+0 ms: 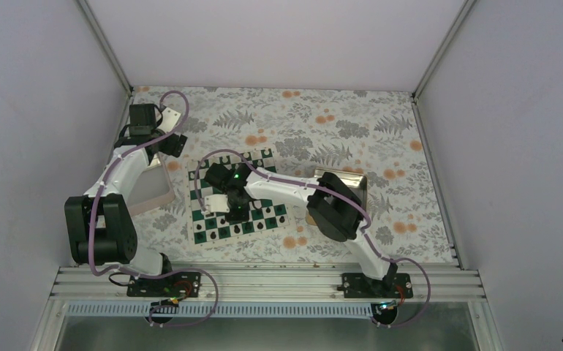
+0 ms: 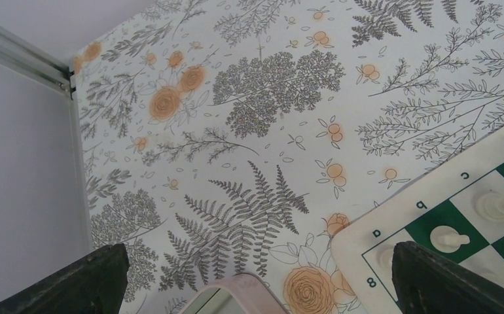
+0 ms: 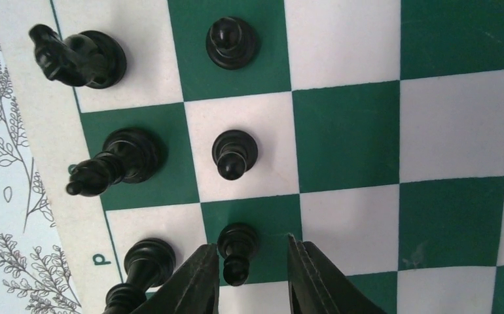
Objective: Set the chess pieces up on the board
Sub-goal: Place the chess piece on the chessboard, then pick up the chess piece from the storage box.
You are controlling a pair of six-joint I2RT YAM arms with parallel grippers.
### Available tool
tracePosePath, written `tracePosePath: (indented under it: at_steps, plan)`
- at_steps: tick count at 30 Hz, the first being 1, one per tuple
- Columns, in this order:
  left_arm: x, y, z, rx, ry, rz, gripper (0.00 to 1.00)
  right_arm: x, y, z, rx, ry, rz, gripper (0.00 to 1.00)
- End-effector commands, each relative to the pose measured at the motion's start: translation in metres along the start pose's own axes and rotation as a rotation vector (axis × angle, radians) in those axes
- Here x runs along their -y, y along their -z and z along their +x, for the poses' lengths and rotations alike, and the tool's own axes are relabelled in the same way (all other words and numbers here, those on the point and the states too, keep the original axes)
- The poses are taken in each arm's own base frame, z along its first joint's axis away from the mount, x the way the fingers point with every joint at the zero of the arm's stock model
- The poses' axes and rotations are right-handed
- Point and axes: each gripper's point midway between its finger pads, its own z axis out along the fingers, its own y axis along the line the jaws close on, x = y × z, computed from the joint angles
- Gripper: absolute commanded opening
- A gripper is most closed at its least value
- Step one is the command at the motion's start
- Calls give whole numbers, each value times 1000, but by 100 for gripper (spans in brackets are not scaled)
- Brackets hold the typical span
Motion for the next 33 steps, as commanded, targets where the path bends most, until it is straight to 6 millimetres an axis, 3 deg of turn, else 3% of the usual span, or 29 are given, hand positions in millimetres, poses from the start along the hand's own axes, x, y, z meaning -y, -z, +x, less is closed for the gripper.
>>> tracePosePath:
  at_steps: [1,5,9,11,13,16,20,23,29,33]
  plan:
    - [-3,4,-8,23,-1,-10,100,13,34,-14,61,-10,74,30]
    - [-2,4,-7,20,-1,-10,100,33,76,-15,109,-45,141,28]
    - [-3,5,-9,24,-3,-14,100,61,119,9,127,-127,215,27]
    - [-4,5,-9,23,-3,-15,100,77,135,38,115,-199,238,27]
    - [-4,6,-8,23,-3,-18,100,93,147,81,92,-296,257,27]
    - [-4,5,-9,23,-5,-18,100,109,161,163,33,-469,289,27]
    - [-4,4,-9,19,-4,-17,100,96,174,246,-34,-634,304,28]
    - [-4,3,-7,15,-6,-19,100,73,172,288,-77,-717,282,31]
    - [-4,1,-5,10,-6,-20,100,33,150,344,-141,-827,219,31]
    - [-2,0,-6,10,-8,-13,100,15,135,357,-143,-849,178,32]
